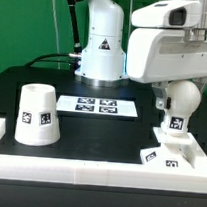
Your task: Assemble lamp
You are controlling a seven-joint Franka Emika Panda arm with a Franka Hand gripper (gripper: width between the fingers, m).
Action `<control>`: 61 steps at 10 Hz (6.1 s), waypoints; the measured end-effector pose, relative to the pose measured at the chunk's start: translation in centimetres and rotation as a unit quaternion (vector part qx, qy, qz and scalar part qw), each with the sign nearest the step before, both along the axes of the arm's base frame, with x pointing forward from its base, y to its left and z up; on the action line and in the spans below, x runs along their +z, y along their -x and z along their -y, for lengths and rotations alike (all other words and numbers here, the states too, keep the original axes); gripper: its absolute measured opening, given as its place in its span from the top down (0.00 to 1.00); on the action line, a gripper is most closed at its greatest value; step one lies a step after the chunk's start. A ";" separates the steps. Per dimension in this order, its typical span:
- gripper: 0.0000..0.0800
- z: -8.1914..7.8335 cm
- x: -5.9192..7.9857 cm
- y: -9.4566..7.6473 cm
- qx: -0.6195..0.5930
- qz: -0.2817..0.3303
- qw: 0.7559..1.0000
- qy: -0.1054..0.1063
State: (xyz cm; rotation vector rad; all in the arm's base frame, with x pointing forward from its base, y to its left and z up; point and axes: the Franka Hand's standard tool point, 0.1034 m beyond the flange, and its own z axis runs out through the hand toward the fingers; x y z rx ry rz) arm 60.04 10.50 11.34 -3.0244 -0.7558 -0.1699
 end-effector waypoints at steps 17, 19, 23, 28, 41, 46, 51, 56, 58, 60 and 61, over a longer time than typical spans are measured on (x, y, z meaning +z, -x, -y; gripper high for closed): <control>0.28 -0.4 0.0 0.5 -0.713 -0.076 0.691 -0.092; 0.28 -0.2 -0.1 0.4 -0.768 -0.091 0.625 -0.106; 0.14 -0.4 -0.6 0.4 -0.721 -0.085 0.680 -0.100; 0.13 -0.5 -0.6 0.5 -0.574 -0.072 0.810 -0.095; 0.13 -0.6 0.0 -0.3 0.003 -0.009 1.000 -0.009; 0.13 -0.1 0.0 -0.5 0.142 0.003 0.990 0.009; 0.28 0.1 -0.2 -0.5 0.193 0.002 0.981 0.020; 0.28 0.3 -0.2 -0.4 0.003 -0.006 1.000 -0.004; 0.28 0.4 -0.2 -0.4 -0.111 -0.011 0.994 -0.015; 0.28 0.6 -0.2 -0.4 -0.188 -0.015 0.982 -0.022; 0.28 0.6 -0.2 -0.4 -0.216 -0.016 0.976 -0.024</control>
Offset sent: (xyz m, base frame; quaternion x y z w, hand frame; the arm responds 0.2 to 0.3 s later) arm -0.0039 -0.0001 -0.0013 0.0003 -0.0151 0.1708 0.9852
